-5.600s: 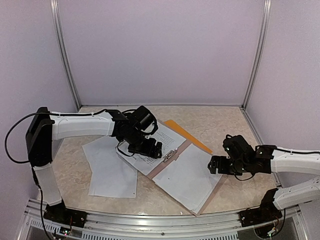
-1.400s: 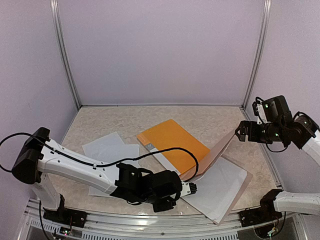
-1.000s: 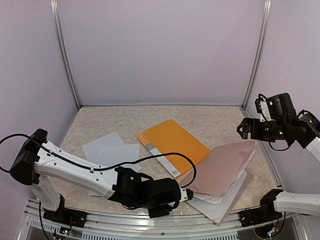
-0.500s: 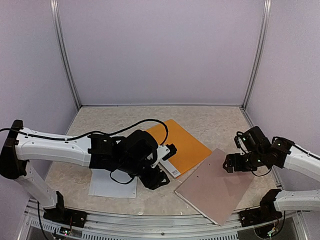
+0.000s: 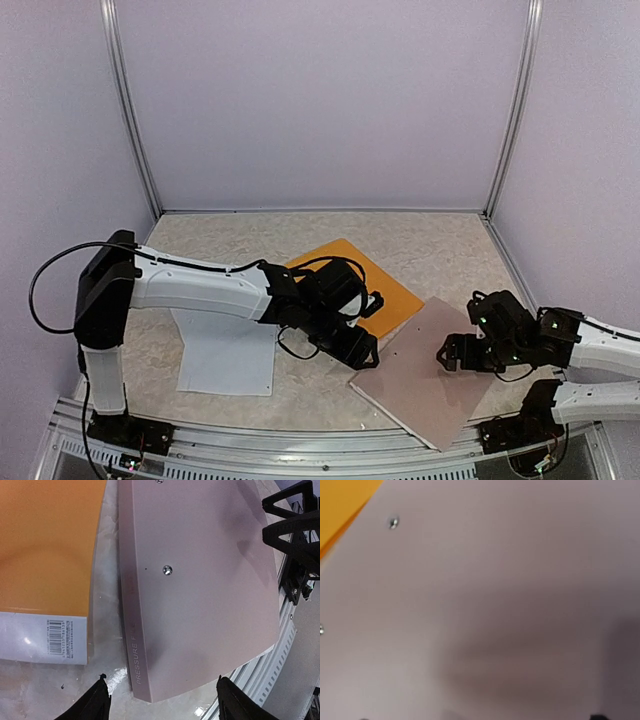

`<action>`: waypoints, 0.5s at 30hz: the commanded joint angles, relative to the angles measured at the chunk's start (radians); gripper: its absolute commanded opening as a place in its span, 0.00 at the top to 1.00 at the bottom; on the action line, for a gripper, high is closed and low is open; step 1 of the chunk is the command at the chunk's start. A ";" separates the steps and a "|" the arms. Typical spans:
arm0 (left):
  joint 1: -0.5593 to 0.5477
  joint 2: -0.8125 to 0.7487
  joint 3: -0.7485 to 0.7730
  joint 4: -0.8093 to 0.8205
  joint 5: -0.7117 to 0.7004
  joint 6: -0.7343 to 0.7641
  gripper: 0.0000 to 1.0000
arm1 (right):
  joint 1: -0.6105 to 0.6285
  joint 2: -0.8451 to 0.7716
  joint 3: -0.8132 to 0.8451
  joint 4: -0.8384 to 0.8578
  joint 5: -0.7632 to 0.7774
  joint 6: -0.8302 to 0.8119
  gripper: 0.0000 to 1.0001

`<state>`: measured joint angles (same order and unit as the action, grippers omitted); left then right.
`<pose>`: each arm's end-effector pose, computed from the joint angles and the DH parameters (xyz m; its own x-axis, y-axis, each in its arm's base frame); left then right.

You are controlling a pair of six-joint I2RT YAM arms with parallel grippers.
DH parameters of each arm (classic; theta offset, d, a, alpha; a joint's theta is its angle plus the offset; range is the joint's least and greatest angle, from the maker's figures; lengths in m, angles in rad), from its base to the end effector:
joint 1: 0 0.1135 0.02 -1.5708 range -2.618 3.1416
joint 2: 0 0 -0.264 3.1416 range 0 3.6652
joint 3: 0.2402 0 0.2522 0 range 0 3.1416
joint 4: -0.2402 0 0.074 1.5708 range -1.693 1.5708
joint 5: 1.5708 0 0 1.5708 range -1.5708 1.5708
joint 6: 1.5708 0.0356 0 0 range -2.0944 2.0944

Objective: Put the files into the folder
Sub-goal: Close the folder with files at the center of the board, then move the folder with files to the corner of the board.

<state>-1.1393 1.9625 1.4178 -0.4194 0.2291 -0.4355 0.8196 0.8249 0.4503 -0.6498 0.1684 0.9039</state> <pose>0.1697 -0.3879 0.1926 -0.7075 0.5544 -0.4382 0.7062 0.5774 -0.4097 0.1050 0.1037 0.1804 -0.8802 0.1925 -0.4339 0.0493 0.9462 0.3197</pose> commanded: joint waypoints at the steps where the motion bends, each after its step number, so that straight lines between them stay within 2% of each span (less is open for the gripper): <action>1: 0.012 0.081 0.092 -0.026 0.064 -0.036 0.30 | 0.020 -0.093 -0.027 -0.086 0.047 0.118 0.06; 7: 0.030 0.188 0.178 -0.062 0.116 -0.039 0.29 | 0.025 -0.057 -0.001 -0.114 0.064 0.112 0.06; 15: 0.036 0.285 0.267 -0.106 0.139 -0.057 0.30 | 0.049 0.014 -0.004 -0.049 0.055 0.110 0.06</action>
<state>-1.1080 2.1960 1.6279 -0.4885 0.3378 -0.4751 0.8539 0.8257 0.4400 -0.7189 0.2070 1.0031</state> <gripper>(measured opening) 0.704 0.942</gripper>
